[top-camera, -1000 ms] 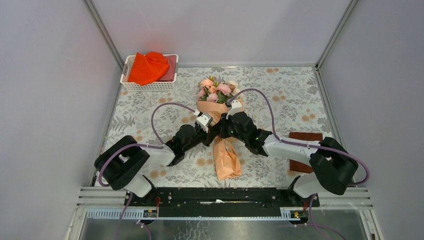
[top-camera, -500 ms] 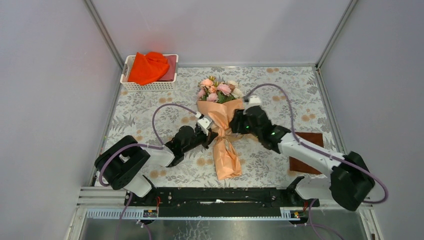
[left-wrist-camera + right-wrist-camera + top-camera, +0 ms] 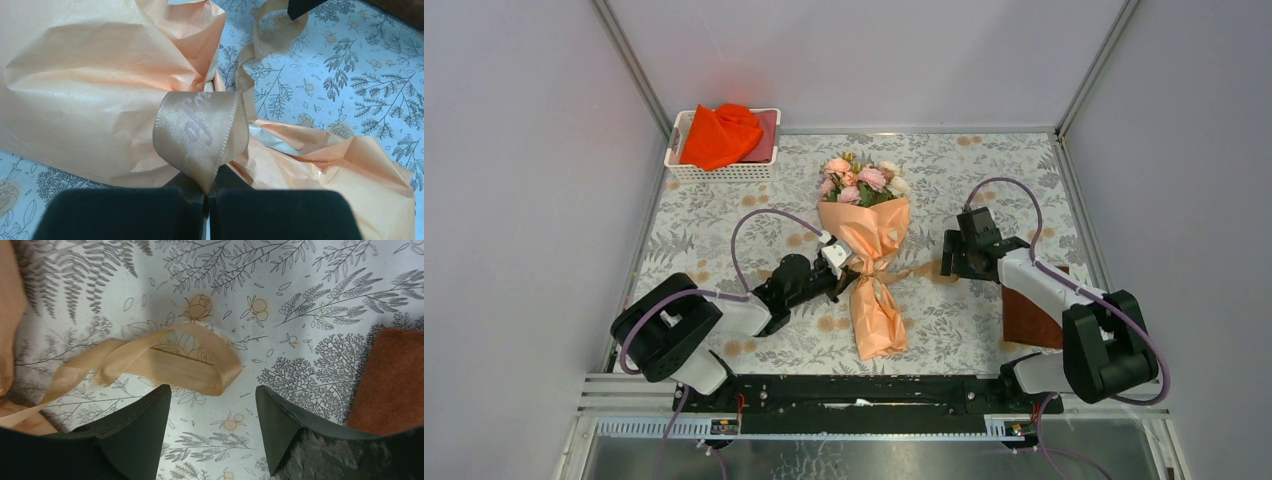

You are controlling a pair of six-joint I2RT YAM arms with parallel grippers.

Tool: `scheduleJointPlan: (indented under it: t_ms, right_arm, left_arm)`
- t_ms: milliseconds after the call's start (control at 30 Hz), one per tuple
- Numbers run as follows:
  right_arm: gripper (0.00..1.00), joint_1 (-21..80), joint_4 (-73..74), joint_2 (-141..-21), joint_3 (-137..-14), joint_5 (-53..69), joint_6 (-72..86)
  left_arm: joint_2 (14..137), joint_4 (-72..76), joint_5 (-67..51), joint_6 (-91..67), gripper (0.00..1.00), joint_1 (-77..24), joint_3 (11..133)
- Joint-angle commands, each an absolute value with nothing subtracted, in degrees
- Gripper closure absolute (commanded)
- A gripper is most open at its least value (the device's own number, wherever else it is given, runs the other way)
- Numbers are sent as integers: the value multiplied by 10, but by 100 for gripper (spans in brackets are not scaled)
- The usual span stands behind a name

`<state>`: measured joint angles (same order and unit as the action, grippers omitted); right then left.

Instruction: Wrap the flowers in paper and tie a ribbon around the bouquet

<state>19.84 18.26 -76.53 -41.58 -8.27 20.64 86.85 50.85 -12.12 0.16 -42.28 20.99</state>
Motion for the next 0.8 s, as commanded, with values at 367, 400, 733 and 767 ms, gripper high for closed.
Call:
scheduleJointPlan:
  t_ms: [367, 400, 733, 767]
  right_arm:
    - [100, 129, 152, -870, -470, 24, 138]
    - [100, 129, 164, -857, -476, 26, 131]
    - [100, 315, 121, -620, -619, 118, 126]
    - [100, 346, 100, -630, -633, 117, 137]
  left_arm:
    - [838, 550, -138, 50, 100, -425, 195]
    - [837, 550, -141, 55, 100, -425, 193]
    - [829, 565, -210, 147, 100, -427, 166]
    - [828, 565, -216, 159, 100, -427, 163]
